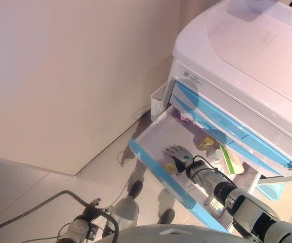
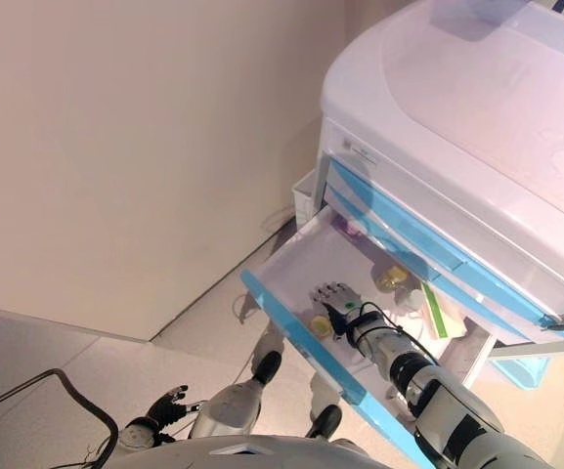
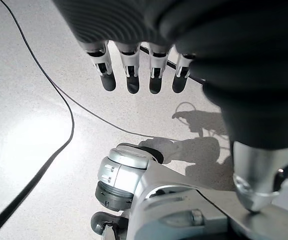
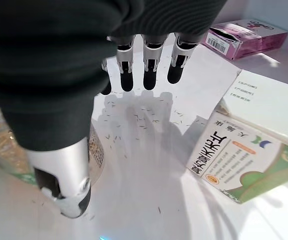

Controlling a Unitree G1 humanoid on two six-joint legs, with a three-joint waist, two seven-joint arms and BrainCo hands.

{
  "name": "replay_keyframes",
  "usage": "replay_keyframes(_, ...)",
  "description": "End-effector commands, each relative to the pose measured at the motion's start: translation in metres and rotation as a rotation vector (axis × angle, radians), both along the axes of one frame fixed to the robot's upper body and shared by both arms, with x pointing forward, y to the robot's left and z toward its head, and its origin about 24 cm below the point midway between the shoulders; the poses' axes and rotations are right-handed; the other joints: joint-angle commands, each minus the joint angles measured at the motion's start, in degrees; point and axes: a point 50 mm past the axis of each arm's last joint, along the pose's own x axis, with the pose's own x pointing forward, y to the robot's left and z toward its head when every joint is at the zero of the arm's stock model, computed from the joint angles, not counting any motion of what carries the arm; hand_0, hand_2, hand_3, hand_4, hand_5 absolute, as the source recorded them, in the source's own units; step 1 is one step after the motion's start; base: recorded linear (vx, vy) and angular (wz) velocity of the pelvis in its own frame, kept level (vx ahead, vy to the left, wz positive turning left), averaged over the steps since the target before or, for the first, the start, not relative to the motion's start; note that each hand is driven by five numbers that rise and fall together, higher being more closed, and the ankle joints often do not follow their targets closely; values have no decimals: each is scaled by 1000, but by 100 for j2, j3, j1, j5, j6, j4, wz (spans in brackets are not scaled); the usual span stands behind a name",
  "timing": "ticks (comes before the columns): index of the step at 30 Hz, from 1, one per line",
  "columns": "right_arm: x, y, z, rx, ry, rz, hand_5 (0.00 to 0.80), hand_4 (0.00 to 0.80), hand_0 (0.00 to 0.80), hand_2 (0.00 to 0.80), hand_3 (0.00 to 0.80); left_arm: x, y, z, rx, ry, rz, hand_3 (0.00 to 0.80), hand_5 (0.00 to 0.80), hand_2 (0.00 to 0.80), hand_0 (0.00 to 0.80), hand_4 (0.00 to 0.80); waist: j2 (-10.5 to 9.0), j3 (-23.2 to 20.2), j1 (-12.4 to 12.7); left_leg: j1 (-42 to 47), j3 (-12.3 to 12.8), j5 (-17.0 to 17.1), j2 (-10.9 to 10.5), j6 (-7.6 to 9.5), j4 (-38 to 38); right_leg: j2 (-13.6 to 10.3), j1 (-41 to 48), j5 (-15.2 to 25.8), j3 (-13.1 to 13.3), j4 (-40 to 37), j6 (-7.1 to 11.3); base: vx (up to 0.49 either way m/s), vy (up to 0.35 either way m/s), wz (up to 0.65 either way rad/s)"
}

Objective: Open the drawer and pick up the medicine

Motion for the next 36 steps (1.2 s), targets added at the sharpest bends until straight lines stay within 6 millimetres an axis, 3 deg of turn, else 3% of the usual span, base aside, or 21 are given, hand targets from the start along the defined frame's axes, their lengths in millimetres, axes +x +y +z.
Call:
replay_keyframes(1, -2, 16, 5, 31, -25, 96, 0, 0, 0, 0, 0, -6, -5, -4, 10, 32, -64, 0, 0, 0, 0, 0, -74, -44, 109, 1, 19, -285, -209, 117, 91, -120, -24, -244, 1, 570, 70, 0, 0, 0)
replay_keyframes(9, -7, 26, 6, 72, 14, 174, 0, 0, 0, 0, 0, -7, -3, -3, 15, 34, -66, 0, 0, 0, 0, 0, -99, -55, 129, 20, 10, -288, -209, 116, 88, -125, -7, -240, -12, 569, 78, 0, 0, 0)
replay_keyframes(25, -9, 26, 6, 82, 25, 188, 0, 0, 0, 0, 0, -6, -1, -3, 17, 34, -66, 0, 0, 0, 0, 0, -105, -58, 124, 5, 21, -287, -197, 111, 96, -121, -20, -253, -7, 584, 73, 0, 0, 0)
replay_keyframes(26, -9, 26, 6, 81, 25, 188, 129, 129, 129, 129, 129, -6, -1, -3, 17, 34, -66, 0, 0, 0, 0, 0, -104, -60, 125, 7, 20, -289, -196, 110, 96, -122, -19, -254, -11, 585, 75, 0, 0, 0)
replay_keyframes(27, -10, 27, 5, 83, 27, 188, 486, 486, 486, 486, 486, -6, -2, -3, 17, 35, -67, 0, 0, 0, 0, 0, -99, -64, 124, 14, 18, -290, -196, 111, 94, -124, -15, -254, -14, 586, 76, 0, 0, 0)
replay_keyframes(29, -10, 27, 5, 85, 28, 191, 775, 775, 775, 775, 775, -6, -2, -3, 18, 35, -67, 0, 0, 0, 0, 0, -99, -62, 124, 20, 14, -291, -196, 114, 94, -123, -12, -256, -18, 587, 74, 0, 0, 0)
replay_keyframes(36, -10, 26, 6, 87, 24, 199, 800, 800, 800, 800, 800, -6, -1, -3, 15, 34, -66, 0, 0, 0, 0, 0, -85, -56, 111, 19, 19, -292, -204, 117, 98, -129, -16, -257, -15, 594, 76, 0, 0, 0)
